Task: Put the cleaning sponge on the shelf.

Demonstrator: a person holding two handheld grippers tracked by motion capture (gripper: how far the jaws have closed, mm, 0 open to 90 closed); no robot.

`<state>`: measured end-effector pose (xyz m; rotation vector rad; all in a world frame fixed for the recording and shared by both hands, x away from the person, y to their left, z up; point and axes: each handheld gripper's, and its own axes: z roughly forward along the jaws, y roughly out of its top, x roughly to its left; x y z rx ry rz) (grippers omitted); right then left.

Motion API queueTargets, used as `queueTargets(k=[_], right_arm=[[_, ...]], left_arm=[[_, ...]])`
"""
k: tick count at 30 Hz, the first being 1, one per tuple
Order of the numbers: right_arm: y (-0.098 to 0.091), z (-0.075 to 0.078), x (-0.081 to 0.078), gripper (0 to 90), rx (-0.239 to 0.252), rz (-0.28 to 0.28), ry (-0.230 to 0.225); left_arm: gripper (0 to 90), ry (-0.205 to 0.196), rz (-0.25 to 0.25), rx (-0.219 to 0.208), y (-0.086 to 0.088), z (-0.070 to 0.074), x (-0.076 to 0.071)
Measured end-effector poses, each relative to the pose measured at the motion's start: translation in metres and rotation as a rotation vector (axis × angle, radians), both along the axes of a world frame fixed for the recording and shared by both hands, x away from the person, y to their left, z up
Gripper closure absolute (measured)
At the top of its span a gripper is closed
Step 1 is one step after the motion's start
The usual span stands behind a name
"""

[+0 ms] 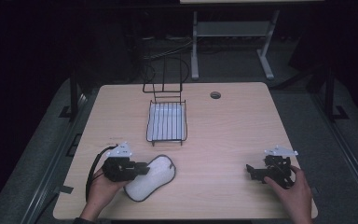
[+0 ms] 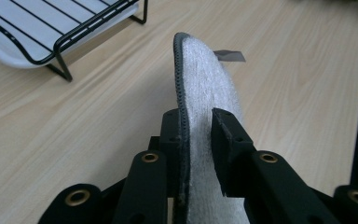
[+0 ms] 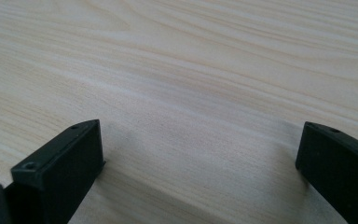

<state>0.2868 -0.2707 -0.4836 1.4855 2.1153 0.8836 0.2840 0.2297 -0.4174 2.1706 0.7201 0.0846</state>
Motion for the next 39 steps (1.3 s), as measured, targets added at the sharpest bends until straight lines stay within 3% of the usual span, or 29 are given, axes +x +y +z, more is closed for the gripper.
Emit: queueTargets(k=[11, 19, 39], right_arm=[[0.000, 0.000, 0.000, 0.2, 0.000, 0.000, 0.000], [0.000, 0.000, 0.000, 0.2, 0.000, 0.000, 0.000], [0.000, 0.000, 0.000, 0.2, 0.000, 0.000, 0.000]], left_arm=[[82.0, 0.015, -0.025, -0.034, -0.004, 0.008, -0.006], [82.9, 0.001, -0.031, -0.058, -0.003, 0.012, -0.008], [83.1, -0.023, -0.007, -0.110, 0.003, 0.032, 0.007]])
